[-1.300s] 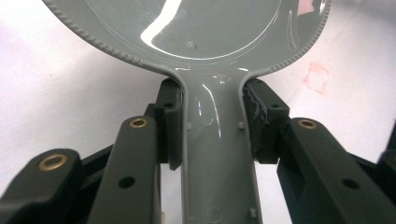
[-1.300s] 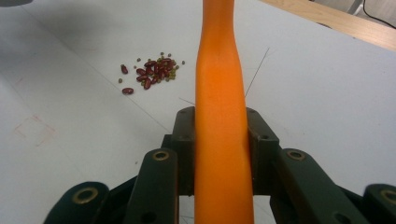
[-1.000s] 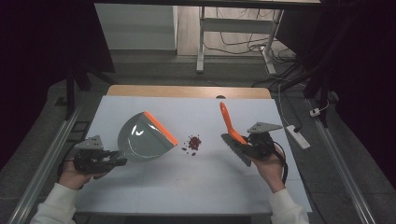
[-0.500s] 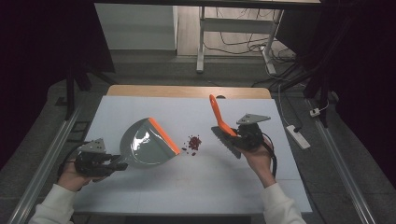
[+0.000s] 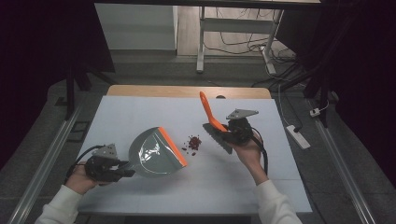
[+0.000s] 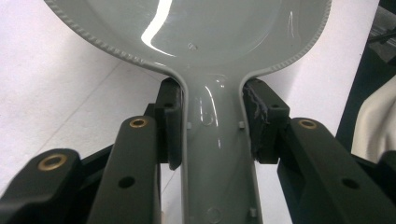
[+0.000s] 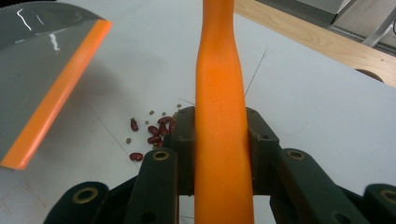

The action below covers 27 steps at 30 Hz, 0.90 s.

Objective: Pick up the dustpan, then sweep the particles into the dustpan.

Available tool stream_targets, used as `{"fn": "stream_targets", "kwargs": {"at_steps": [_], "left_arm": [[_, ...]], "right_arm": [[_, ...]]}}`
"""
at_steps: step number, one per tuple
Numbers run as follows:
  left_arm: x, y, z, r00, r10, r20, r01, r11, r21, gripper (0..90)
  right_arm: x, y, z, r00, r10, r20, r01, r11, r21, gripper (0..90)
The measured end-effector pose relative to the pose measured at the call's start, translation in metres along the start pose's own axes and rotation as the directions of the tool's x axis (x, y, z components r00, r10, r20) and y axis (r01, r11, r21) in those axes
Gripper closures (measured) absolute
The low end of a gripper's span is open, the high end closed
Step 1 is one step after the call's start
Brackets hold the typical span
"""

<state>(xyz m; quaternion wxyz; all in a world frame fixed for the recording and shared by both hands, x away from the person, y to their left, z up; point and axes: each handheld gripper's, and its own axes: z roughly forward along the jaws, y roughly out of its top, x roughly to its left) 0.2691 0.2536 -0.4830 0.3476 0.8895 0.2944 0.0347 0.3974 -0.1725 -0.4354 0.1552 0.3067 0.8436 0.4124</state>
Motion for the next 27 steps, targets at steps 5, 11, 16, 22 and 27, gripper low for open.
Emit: {"fn": "stream_targets", "kwargs": {"at_steps": [5,11,16,22,27], "left_arm": [[0.000,-0.001,-0.002,0.9999,-0.012,-0.007,0.012,0.9999,0.005,62.2],[0.002,-0.002,-0.002,0.9997,-0.024,-0.007,0.024,0.9995,0.019,62.1],[0.002,-0.003,-0.002,0.9996,-0.028,-0.002,0.028,0.9987,0.041,62.1],[0.003,-0.003,0.003,0.9991,-0.042,0.001,0.042,0.9970,0.066,62.1],[0.002,-0.001,0.008,0.9995,-0.033,0.001,0.032,0.9955,0.089,62.1]], "right_arm": [[0.004,0.003,0.005,0.9998,-0.022,-0.001,0.022,1.000,0.007,70.0],[0.007,0.005,0.014,0.9995,-0.031,-0.011,0.031,0.999,0.018,70.0],[0.011,0.008,0.022,0.9989,-0.043,-0.016,0.043,0.999,0.026,70.0],[0.012,0.010,0.031,0.9982,-0.057,-0.018,0.057,0.997,0.044,70.0],[0.012,0.009,0.038,0.9980,-0.061,-0.018,0.062,0.997,0.054,70.0]]}}
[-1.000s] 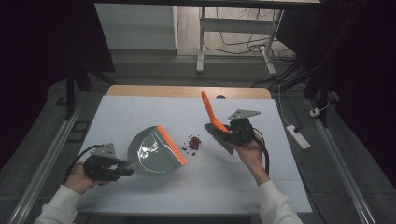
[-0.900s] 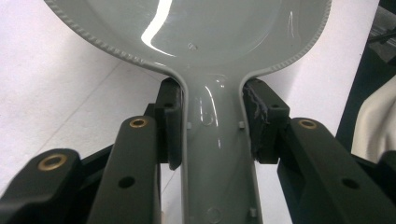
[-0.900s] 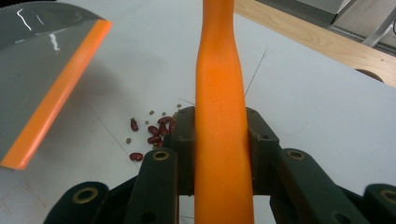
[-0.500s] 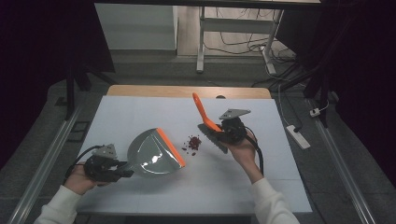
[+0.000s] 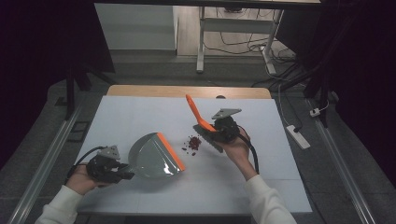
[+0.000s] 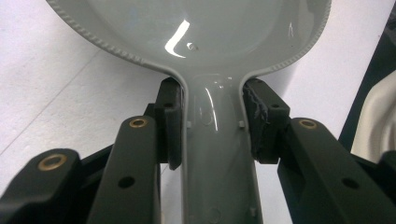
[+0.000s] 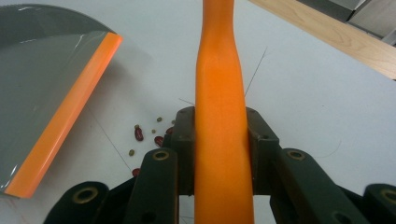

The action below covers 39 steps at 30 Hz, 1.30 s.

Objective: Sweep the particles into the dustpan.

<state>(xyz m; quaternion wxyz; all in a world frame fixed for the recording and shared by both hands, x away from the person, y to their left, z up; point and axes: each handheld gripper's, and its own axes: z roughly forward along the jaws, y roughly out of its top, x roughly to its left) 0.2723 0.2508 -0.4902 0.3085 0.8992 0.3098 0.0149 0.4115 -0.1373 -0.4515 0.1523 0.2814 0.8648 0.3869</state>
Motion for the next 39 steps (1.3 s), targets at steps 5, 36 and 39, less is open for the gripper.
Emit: {"fn": "stream_targets", "kwargs": {"at_steps": [5,36,39], "left_arm": [[-0.004,0.005,0.010,0.9999,0.011,0.011,-0.011,0.9996,0.024,62.1],[-0.004,0.015,0.031,0.9983,-0.035,0.047,0.033,0.9985,0.044,62.1],[-0.004,0.016,0.032,0.9981,-0.041,0.046,0.039,0.9983,0.043,62.1]], "right_arm": [[-0.002,0.000,0.006,0.9997,-0.008,0.022,0.008,1.000,0.018,70.0],[-0.008,-0.002,0.035,0.9980,-0.023,0.059,0.019,0.997,0.074,70.0],[-0.007,-0.002,0.039,0.9979,-0.028,0.059,0.023,0.996,0.084,70.0]]}}
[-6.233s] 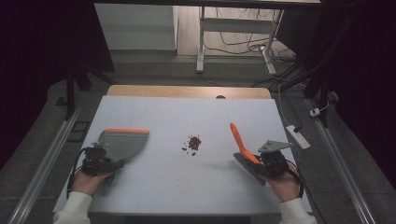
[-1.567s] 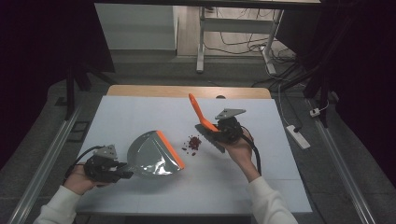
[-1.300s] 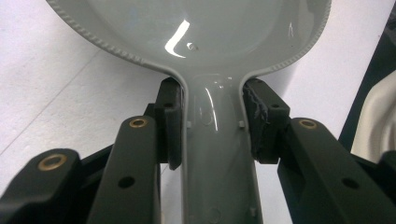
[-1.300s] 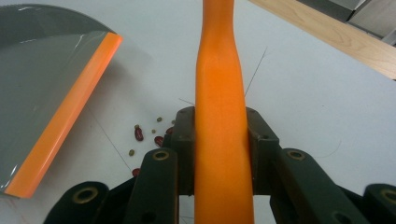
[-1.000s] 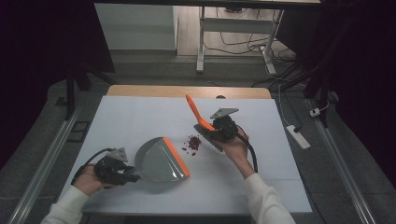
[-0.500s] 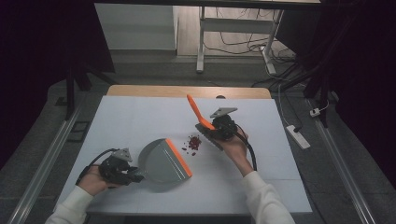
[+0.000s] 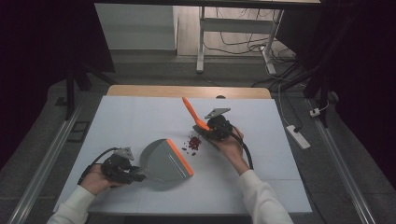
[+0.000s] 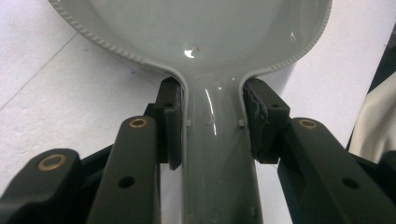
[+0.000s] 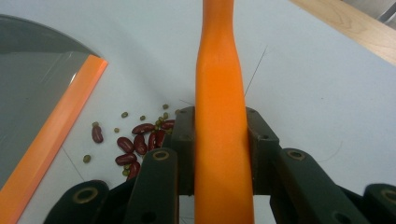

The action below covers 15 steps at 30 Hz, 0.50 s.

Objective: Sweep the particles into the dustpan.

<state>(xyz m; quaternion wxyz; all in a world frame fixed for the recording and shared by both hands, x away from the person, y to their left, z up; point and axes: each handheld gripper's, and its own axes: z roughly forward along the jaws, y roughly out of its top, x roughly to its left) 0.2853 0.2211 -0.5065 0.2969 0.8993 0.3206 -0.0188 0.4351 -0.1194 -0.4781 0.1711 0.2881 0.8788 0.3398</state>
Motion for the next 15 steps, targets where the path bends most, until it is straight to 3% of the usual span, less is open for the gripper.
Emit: {"fn": "stream_targets", "kwargs": {"at_steps": [8,15], "left_arm": [[0.001,0.001,0.001,0.9999,-0.007,0.010,0.007,1.0000,-0.001,62.1],[0.002,0.003,0.003,0.9997,-0.012,0.019,0.012,0.9999,0.000,62.2]], "right_arm": [[-0.001,0.002,0.008,0.9998,-0.002,0.022,0.002,1.000,0.013,70.1],[0.008,0.006,0.015,0.9997,-0.026,-0.005,0.026,0.999,0.024,70.1]]}}
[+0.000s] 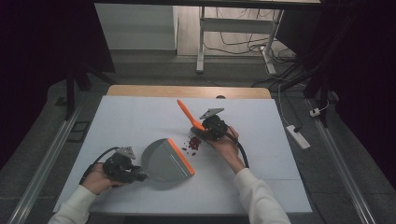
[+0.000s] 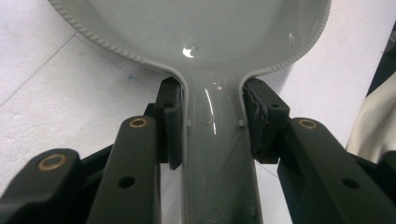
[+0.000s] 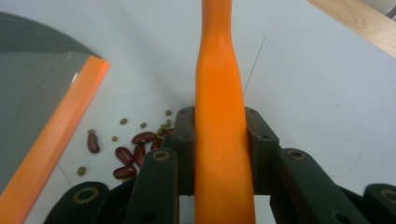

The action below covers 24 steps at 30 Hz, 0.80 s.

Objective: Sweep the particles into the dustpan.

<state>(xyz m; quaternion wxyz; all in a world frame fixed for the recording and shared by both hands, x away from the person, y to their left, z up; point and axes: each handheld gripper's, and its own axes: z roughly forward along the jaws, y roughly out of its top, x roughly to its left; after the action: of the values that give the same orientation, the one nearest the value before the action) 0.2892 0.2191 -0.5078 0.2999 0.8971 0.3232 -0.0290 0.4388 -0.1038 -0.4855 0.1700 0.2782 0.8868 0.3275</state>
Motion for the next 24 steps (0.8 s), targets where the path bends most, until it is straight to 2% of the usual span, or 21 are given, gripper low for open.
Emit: {"fn": "stream_targets", "kwargs": {"at_steps": [3,8,13,16,19,24], "left_arm": [[0.000,0.000,0.000,1.0000,0.000,0.001,0.000,1.0000,0.002,62.2],[0.000,0.000,0.000,1.0000,0.002,0.000,-0.002,1.0000,0.005,62.2],[0.001,0.000,0.001,1.0000,0.000,0.000,0.000,1.0000,0.007,62.2],[0.000,0.000,0.001,1.0000,-0.001,0.000,0.001,1.0000,0.005,62.2],[0.000,0.000,0.002,1.0000,-0.001,0.000,0.001,1.0000,0.005,62.2],[0.000,0.000,0.002,1.0000,0.000,-0.002,0.000,1.0000,0.003,62.2]], "right_arm": [[0.006,0.001,0.000,0.9996,-0.028,-0.001,0.028,1.000,0.012,70.1],[0.008,0.001,-0.001,0.9995,-0.031,-0.011,0.031,0.999,0.010,70.0],[0.014,0.001,-0.002,0.9979,-0.020,-0.062,0.020,1.000,0.005,70.1],[0.021,0.002,-0.002,0.9967,-0.038,-0.071,0.039,0.999,0.007,70.1],[0.027,0.002,-0.003,0.9931,-0.036,-0.112,0.036,0.999,-0.001,70.1],[0.037,0.002,-0.003,0.9929,-0.051,-0.108,0.052,0.999,0.002,70.0]]}}
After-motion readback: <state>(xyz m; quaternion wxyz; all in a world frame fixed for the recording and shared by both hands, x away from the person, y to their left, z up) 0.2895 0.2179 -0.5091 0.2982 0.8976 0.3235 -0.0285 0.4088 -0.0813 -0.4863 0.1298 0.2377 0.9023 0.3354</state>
